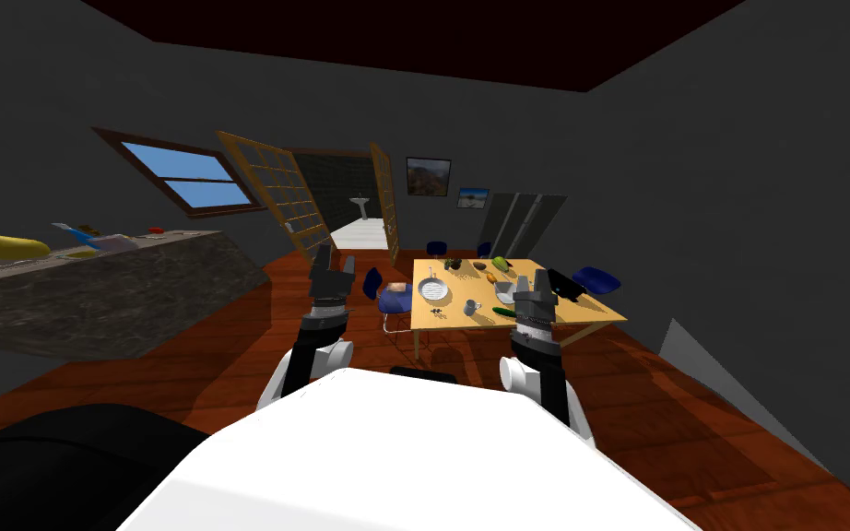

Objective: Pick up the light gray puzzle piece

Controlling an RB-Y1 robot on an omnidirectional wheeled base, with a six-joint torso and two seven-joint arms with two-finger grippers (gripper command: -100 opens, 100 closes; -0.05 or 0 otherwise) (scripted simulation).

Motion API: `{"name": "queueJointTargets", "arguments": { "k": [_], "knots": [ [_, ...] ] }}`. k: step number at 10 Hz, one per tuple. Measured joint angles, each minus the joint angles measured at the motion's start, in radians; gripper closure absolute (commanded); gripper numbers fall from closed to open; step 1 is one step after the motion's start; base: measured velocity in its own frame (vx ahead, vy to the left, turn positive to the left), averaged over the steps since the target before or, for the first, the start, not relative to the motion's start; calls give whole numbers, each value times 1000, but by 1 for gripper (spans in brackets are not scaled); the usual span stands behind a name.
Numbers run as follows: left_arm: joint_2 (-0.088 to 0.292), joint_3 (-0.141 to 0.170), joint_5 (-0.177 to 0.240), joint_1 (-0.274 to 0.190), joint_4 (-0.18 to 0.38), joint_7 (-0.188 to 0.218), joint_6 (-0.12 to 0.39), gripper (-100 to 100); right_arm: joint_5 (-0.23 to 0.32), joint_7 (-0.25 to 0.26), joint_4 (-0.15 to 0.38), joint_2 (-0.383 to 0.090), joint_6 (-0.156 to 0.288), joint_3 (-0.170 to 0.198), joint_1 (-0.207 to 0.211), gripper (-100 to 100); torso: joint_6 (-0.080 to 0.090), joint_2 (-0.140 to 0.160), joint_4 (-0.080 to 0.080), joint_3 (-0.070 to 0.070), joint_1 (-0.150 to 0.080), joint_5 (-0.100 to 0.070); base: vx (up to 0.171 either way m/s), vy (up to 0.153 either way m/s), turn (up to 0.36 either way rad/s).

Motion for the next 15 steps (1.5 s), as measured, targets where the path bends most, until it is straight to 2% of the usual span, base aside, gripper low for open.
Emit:
{"name": "queueJointTargets", "arguments": {
  "k": [5, 8, 9, 12, 15],
  "knots": [
    [0, 0, 0, 0, 0, 0, 0, 0, 101, 73, 41, -91, 44, -12, 5, -100, 0, 0, 0, 0, 11, 3, 3, 149, 27],
    [0, 0, 0, 0, 0, 0, 0, 0, 193, 141, 87, -135, 100, -33, -11, -100, 0, -2, 0, -1, 13, 3, 27, 203, 46],
    [0, 0, 0, 0, 0, 0, 0, 0, 224, 168, 113, -145, 113, -41, -13, -100, 0, -2, 0, -1, 15, 3, 21, 136, 5],
    [0, 0, 0, 0, 0, 0, 0, 0, 306, 227, 142, -164, 159, -51, -13, -100, 0, -2, 0, -1, 9, 2, 28, 127, 39],
    [0, 0, 0, 0, 0, 0, 0, 0, 378, 286, 224, -189, 179, -82, -31, -100, 0, -2, 0, -1, 11, 3, 31, 148, 42]
  ]
}}
